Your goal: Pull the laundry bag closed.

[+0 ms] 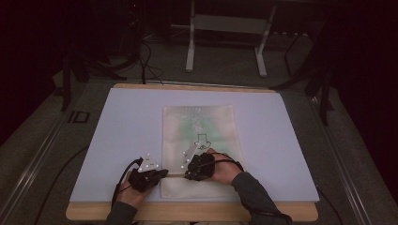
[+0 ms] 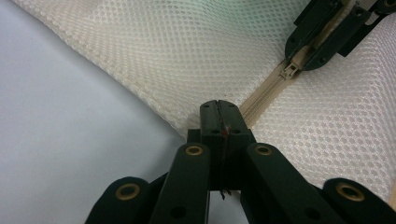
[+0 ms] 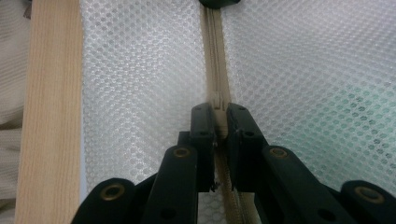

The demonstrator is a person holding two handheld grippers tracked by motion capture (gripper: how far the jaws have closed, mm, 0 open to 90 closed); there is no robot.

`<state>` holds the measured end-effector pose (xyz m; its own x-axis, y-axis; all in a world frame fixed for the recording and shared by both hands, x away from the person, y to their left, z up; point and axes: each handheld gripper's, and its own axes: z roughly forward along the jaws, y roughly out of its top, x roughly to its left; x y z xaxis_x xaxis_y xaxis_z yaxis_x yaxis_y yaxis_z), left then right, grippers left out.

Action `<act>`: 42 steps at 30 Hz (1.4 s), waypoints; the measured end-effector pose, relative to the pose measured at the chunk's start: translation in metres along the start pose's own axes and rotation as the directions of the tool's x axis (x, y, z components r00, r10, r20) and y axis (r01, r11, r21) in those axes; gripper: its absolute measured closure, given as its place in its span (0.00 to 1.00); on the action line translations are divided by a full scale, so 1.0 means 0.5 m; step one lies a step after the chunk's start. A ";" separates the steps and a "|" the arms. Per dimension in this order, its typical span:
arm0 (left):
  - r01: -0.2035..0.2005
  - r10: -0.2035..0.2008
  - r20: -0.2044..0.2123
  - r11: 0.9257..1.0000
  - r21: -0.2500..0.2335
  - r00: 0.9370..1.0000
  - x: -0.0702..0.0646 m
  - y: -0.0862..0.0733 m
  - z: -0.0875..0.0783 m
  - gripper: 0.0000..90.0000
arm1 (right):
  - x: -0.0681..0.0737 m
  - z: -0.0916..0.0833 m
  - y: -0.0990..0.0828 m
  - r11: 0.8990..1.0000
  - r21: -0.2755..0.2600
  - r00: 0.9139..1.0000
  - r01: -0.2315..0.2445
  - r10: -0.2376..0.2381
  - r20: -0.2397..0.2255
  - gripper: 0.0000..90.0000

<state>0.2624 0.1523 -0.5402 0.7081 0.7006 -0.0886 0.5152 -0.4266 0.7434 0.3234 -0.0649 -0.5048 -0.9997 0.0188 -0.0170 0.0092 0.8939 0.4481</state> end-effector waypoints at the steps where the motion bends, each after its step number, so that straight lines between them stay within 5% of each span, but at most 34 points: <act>1: 0.000 0.000 -0.001 1.000 0.000 1.000 0.000 0.000 0.000 1.00 | 0.000 -0.001 -0.001 1.000 0.000 1.000 0.000 0.000 -0.001 0.91; 42: 0.003 -0.003 0.001 1.000 0.000 1.000 0.000 0.000 0.000 1.00 | -0.001 -0.015 -0.012 0.999 0.048 1.000 -0.004 0.004 -0.009 0.91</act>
<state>0.2624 0.1520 -0.5401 0.7074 0.7008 -0.0915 0.5170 -0.4249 0.7431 0.3236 -0.0737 -0.5010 -0.9998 0.0187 -0.0075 0.0141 0.9144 0.4047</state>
